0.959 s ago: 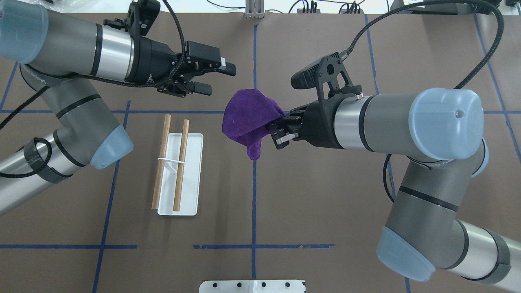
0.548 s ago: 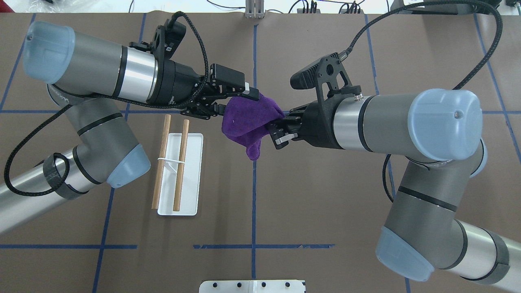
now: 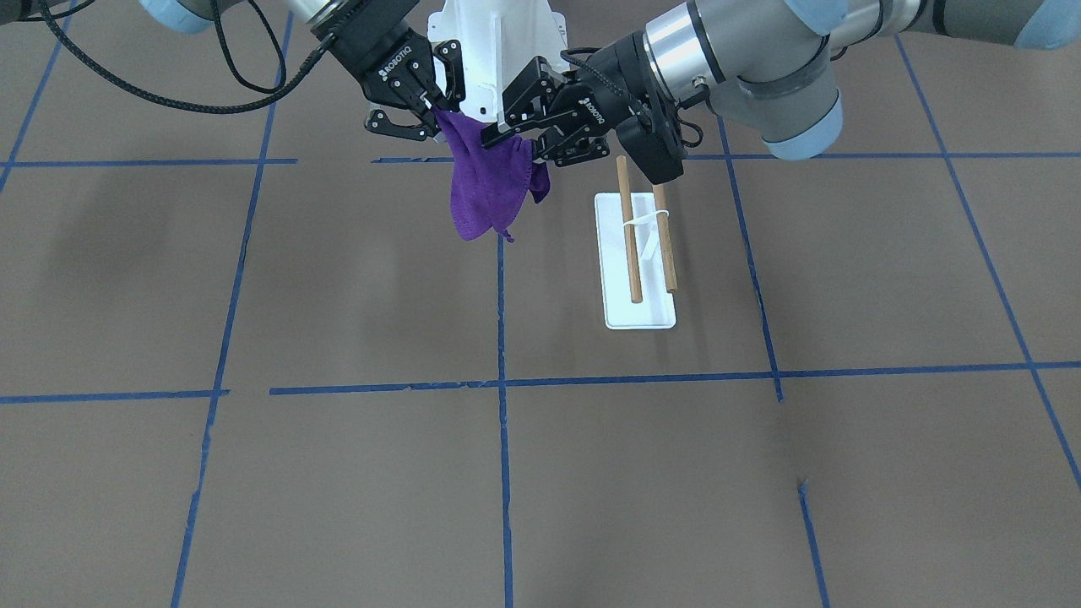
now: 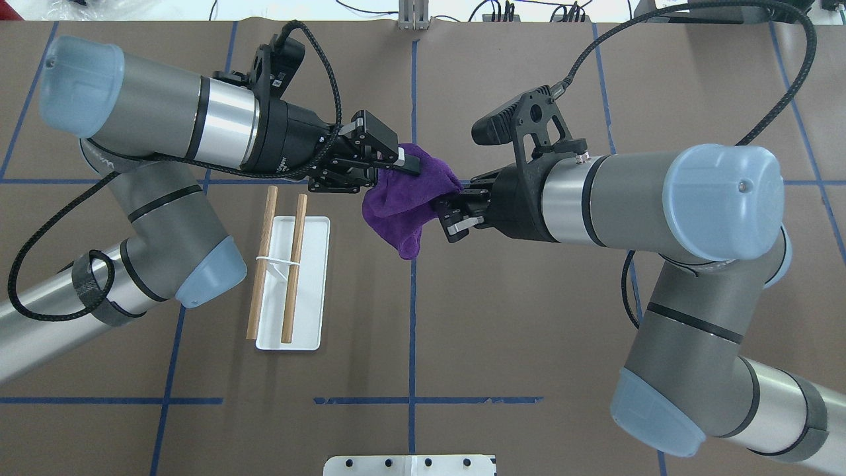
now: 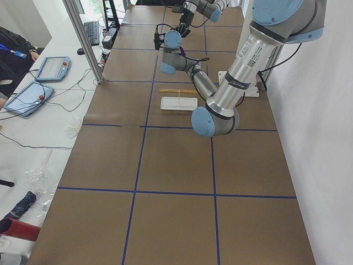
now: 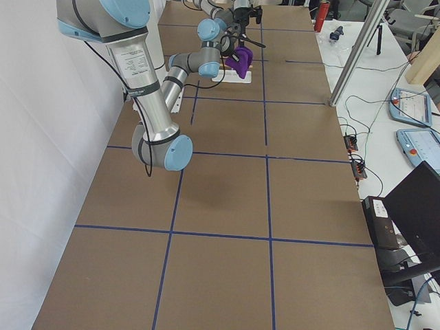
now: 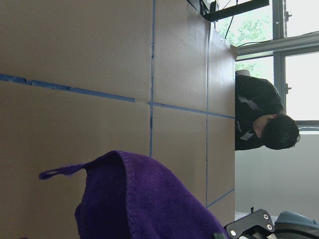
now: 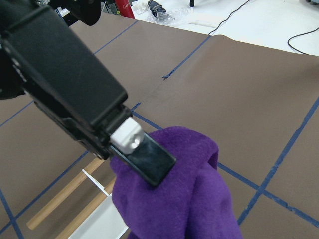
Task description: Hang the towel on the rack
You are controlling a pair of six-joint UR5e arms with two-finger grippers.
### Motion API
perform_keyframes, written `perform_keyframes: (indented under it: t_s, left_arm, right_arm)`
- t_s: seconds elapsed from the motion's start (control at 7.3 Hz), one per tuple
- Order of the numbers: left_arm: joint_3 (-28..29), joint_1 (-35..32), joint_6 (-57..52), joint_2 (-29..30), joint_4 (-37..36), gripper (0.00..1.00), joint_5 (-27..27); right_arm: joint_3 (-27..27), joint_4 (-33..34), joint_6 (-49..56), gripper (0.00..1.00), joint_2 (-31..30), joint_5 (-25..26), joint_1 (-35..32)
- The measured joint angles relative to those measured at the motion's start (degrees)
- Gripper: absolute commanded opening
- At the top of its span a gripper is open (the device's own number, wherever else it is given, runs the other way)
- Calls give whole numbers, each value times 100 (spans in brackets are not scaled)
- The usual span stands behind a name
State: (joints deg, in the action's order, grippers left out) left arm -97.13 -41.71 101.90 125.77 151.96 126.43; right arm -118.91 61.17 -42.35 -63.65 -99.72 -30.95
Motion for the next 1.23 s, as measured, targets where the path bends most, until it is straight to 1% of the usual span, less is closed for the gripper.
perform_keyframes:
  t_s: [0.14, 0.27, 0.41, 0.55, 0.96, 1.23]
  left_arm:
    - [-34, -1, 137, 0, -4, 0, 1]
    - [-61, -2, 205, 0, -14, 0, 0]
    - [-72, -6, 230, 0, -24, 0, 3]
    - [-75, -12, 241, 0, -30, 0, 4]
    - [-78, -35, 387, 0, -20, 0, 5]
    - [-89, -44, 433, 0, -16, 0, -1]
  right_arm:
    - [0, 0, 4, 0, -13, -4, -3]
    - [-4, 2, 4, 18, -33, -20, -9]
    - [-9, 15, -1, 92, -44, -70, -16]
    - [-19, 27, -54, 100, -55, -127, -25]
    - [-244, 54, -469, 100, -346, -186, -63]
    - [-434, 117, -501, 100, -920, -248, -301]
